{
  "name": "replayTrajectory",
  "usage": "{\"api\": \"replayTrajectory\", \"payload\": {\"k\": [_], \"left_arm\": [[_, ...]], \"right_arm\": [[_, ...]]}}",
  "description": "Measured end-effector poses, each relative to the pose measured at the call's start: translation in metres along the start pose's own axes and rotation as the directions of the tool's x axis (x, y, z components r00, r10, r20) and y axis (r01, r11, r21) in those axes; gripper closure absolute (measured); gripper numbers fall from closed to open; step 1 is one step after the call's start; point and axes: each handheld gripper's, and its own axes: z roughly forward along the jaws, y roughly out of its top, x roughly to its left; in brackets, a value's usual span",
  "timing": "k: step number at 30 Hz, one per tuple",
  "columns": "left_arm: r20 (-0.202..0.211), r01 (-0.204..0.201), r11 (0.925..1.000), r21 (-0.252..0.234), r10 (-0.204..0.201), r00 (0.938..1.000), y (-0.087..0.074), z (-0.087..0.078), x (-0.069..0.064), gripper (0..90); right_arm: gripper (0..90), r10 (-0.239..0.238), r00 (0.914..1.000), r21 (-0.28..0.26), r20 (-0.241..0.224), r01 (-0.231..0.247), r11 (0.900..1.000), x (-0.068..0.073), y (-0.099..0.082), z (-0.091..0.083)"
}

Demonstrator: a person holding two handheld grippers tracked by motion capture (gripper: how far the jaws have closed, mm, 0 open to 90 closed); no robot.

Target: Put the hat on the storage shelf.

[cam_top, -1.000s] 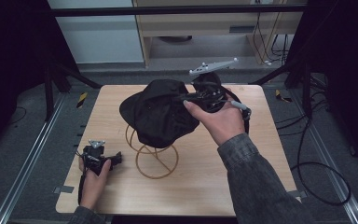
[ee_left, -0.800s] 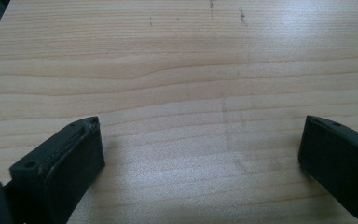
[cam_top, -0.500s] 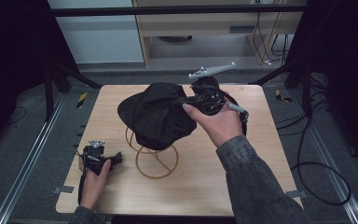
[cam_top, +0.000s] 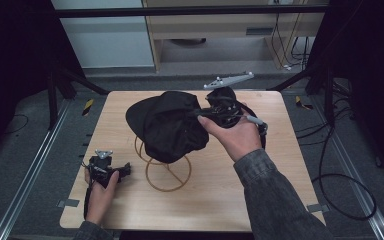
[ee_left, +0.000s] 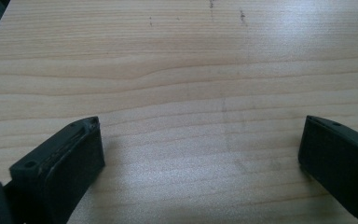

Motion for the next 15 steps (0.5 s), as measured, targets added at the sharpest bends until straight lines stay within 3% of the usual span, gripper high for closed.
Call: {"api": "replayTrajectory", "payload": {"k": [15], "left_arm": [[0.000, 0.000, 1.0000, 0.000, 0.000, 1.0000, 0.000, 0.000, 0.000, 0.0]], "right_arm": [[85.7, -0.011, 0.9999, 0.037, 0.002, 0.011, 0.9993, 0.003, -0.014, 0.005]]}}
